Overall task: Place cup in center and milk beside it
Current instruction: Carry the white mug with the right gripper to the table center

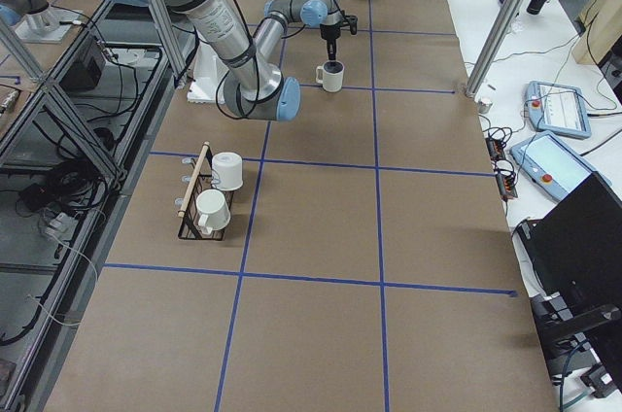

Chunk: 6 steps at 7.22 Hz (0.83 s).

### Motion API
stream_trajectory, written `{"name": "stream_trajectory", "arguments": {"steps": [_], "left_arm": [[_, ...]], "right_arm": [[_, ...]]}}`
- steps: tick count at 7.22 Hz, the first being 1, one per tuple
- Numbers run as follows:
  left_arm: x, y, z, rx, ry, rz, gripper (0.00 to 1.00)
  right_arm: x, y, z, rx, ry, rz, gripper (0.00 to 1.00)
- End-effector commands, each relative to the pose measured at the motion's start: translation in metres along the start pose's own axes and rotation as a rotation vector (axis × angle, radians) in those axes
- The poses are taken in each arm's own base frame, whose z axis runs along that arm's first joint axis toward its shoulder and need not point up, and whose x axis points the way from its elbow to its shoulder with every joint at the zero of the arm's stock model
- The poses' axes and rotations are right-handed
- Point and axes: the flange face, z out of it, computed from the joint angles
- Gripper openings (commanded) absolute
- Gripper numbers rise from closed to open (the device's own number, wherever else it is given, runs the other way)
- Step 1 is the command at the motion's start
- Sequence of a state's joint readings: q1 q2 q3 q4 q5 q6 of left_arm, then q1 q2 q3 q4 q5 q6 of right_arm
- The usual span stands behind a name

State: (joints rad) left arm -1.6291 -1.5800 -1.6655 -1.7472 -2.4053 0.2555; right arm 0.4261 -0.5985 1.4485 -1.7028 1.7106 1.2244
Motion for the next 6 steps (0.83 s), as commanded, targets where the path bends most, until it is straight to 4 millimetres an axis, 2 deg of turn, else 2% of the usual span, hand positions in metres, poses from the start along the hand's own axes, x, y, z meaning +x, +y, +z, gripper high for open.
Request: {"name": "stream_trajectory", "arguments": {"steps": [1, 2, 3, 4, 5, 6], "left_arm": [[0.000, 0.000, 0.000, -0.002, 0.000, -0.003, 0.99], [0.000, 0.000, 0.000, -0.002, 0.000, -0.003, 0.99], [0.002, -0.001, -0.002, 0.004, 0.002, 0.006, 0.99], [0.003, -0.001, -0.001, 0.006, 0.019, 0.004, 0.99], [0.009, -0.007, -0.008, 0.033, 0.018, 0.030, 0.99], [0.012, -0.010, -0.010, 0.058, 0.012, 0.048, 0.99]], "right_arm": [[-0.001, -0.017, -0.029, 0.064, -0.061, -0.006, 0.84], [0.011, -0.041, -0.066, 0.107, -0.108, 0.012, 0.93], [0.035, -0.076, -0.093, 0.115, -0.137, 0.017, 0.96], [0.078, -0.123, -0.111, 0.121, -0.137, 0.003, 0.98], [0.140, -0.162, -0.106, 0.126, -0.097, -0.022, 0.99], [0.212, -0.181, -0.098, 0.153, -0.046, -0.012, 0.99]]}}
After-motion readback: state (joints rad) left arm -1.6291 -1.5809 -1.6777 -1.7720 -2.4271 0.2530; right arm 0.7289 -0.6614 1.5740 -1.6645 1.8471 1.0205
